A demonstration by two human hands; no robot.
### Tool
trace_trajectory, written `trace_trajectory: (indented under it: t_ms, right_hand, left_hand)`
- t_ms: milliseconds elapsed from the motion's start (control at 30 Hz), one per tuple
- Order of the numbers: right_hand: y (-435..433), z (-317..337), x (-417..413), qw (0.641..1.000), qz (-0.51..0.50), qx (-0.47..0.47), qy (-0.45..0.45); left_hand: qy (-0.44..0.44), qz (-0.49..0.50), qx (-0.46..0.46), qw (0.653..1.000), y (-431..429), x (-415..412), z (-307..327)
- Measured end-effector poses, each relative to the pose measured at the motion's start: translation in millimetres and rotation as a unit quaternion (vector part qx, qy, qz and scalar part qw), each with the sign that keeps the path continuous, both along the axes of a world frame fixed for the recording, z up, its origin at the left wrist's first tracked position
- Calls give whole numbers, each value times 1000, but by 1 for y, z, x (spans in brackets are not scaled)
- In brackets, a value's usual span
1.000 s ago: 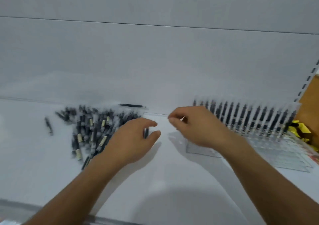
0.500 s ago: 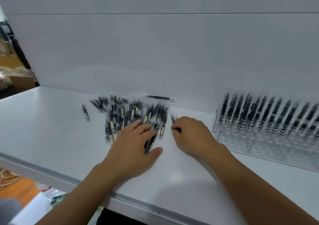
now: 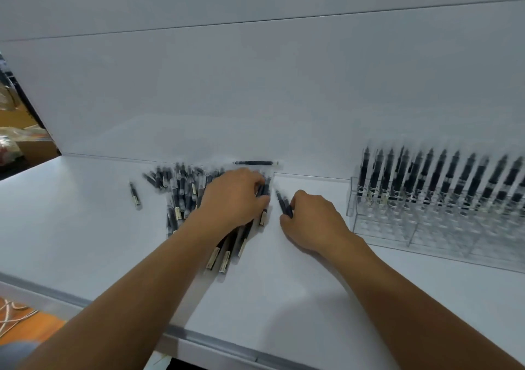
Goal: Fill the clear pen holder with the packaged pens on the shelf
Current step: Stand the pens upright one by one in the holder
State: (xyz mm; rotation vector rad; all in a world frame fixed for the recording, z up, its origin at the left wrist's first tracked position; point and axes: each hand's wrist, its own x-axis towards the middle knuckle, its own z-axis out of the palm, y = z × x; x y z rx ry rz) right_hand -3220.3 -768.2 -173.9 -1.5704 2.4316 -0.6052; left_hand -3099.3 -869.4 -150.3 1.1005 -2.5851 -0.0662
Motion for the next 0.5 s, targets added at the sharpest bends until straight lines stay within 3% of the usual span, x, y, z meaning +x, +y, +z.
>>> trace_trajectory:
  t_ms: [200, 333, 500]
  right_hand:
    - [5, 3, -8, 983, -38, -68, -166]
    - [5, 5, -6, 921, -73, -154, -351]
    - [4, 10, -3, 851, -66, -218, -473]
  left_hand:
    - [-108, 40, -20, 993, -21, -34, 1]
    - [-160, 56, 7, 985, -25, -50, 8]
    - [-215, 59, 25, 975, -23, -60, 22]
